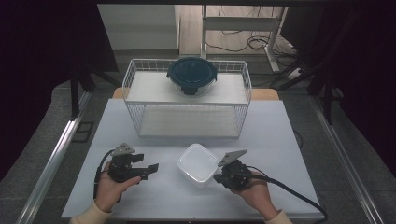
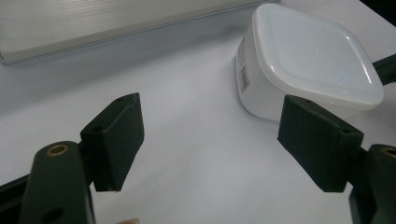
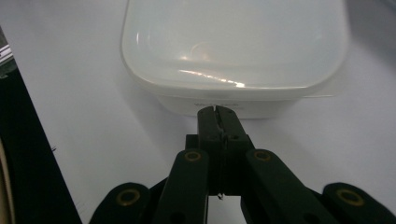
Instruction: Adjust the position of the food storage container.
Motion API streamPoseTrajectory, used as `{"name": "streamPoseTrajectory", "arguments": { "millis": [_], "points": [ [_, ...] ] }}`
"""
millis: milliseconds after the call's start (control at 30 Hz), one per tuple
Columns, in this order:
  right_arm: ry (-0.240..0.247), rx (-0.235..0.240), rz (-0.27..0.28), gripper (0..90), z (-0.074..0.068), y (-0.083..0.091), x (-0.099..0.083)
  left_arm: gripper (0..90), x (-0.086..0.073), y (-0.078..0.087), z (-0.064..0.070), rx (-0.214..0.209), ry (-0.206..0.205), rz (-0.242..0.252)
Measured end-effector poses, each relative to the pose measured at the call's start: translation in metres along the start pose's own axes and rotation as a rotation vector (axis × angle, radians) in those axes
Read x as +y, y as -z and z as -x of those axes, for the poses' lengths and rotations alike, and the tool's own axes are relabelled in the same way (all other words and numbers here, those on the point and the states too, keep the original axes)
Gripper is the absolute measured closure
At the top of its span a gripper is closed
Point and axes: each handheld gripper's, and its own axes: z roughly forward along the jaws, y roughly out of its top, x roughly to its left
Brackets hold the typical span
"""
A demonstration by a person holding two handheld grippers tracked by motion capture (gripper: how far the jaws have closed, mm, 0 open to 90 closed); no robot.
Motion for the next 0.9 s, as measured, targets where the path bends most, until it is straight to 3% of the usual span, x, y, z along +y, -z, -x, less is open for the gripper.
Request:
{"name": "streamPoseTrajectory", "arguments": {
  "millis": [33, 67, 100, 233, 267, 300, 333, 400, 500, 567, 667, 900],
  "points": [
    [0.0, 0.0, 0.0, 89.4, 0.0, 0.0, 0.0, 22.1, 0.0, 0.0, 0.0, 0.0, 0.0, 0.0],
    [0.001, -0.033, 0.028, 89.4, 0.005, 0.014, 0.002, 22.1, 0.0, 0.0, 0.0, 0.0, 0.001, 0.0],
    [0.001, -0.033, 0.028, 89.4, 0.005, 0.014, 0.002, 22.1, 0.0, 0.0, 0.0, 0.0, 0.001, 0.0],
    [-0.024, -0.105, 0.081, 89.4, 0.019, 0.03, 0.01, 22.2, 0.0, -0.001, 0.002, 0.001, -0.004, -0.002],
    [-0.04, -0.147, 0.094, 89.4, 0.029, 0.03, 0.016, 22.1, 0.001, -0.001, 0.003, 0.001, -0.004, 0.0],
    [-0.04, -0.147, 0.094, 89.4, 0.029, 0.03, 0.016, 22.1, 0.001, -0.001, 0.003, 0.001, -0.004, 0.0],
    [-0.049, -0.18, 0.098, 89.3, 0.038, 0.026, 0.021, 22.1, 0.001, 0.0, 0.003, 0.002, -0.002, 0.003],
    [-0.069, -0.197, 0.098, 89.4, 0.048, 0.017, 0.025, 22.1, 0.001, 0.0, 0.003, 0.002, 0.001, 0.005],
    [-0.071, -0.203, 0.072, 89.4, 0.056, 0.004, 0.025, 22.1, 0.0, -0.001, 0.002, 0.003, 0.002, 0.003],
    [-0.068, -0.165, 0.051, 89.4, 0.062, -0.013, 0.024, 22.1, 0.0, -0.001, 0.001, 0.004, -0.001, -0.002],
    [-0.067, -0.141, 0.036, 89.3, 0.061, -0.019, 0.024, 22.1, -0.001, -0.001, 0.001, 0.003, -0.001, -0.001],
    [-0.035, -0.087, 0.019, 89.4, 0.044, -0.014, 0.021, 22.1, 0.0, 0.001, 0.002, 0.002, -0.003, 0.005]
  ]
}}
